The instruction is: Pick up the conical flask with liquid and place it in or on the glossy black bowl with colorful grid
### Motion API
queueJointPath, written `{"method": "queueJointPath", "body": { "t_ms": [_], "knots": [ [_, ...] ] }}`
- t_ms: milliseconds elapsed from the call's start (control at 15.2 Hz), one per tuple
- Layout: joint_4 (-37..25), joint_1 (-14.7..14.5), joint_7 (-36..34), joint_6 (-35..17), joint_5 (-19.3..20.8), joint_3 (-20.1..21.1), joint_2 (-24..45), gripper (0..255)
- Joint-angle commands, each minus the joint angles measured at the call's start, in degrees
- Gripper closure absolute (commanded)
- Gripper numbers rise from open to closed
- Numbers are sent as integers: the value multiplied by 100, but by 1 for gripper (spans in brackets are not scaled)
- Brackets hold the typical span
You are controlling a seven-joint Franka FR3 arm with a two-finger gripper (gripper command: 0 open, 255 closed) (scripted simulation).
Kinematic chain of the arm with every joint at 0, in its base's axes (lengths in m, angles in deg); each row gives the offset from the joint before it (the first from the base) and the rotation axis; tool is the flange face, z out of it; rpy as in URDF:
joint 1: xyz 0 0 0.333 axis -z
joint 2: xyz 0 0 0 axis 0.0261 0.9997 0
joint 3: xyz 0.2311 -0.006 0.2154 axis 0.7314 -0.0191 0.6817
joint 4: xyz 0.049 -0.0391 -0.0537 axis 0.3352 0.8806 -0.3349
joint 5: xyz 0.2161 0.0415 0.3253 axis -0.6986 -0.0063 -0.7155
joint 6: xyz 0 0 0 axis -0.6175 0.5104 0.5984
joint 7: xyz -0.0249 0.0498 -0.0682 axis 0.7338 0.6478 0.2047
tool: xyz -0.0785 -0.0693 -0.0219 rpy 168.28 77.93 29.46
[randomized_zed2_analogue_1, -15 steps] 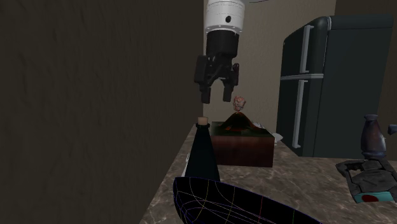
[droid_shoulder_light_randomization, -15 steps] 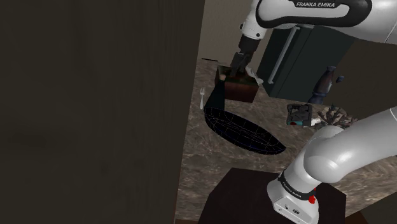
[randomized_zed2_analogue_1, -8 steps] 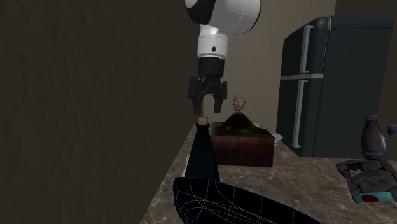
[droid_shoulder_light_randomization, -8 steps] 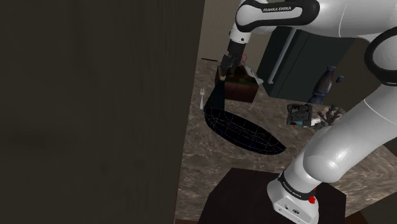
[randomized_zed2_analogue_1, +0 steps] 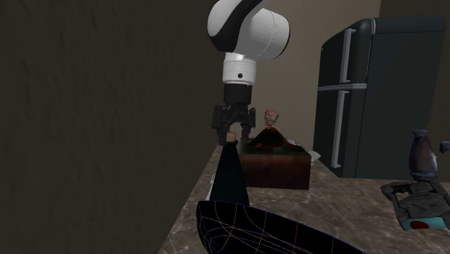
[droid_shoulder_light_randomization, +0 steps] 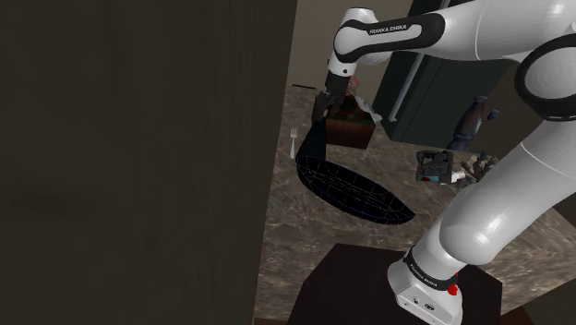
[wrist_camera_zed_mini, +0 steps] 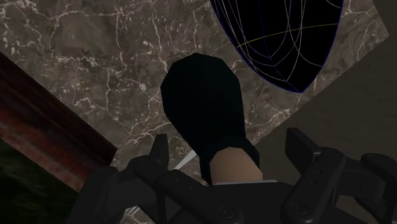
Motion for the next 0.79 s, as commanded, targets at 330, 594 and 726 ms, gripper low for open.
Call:
{"method": "queueJointPath", "body": {
  "t_ms": [330, 594, 726],
  "knots": [
    [98, -2, 6, -109, -5, 1, 9, 0],
    [97, -2, 5, -108, -5, 1, 9, 255],
    [98, -2, 5, -108, -5, 2, 8, 255]
  ]
}}
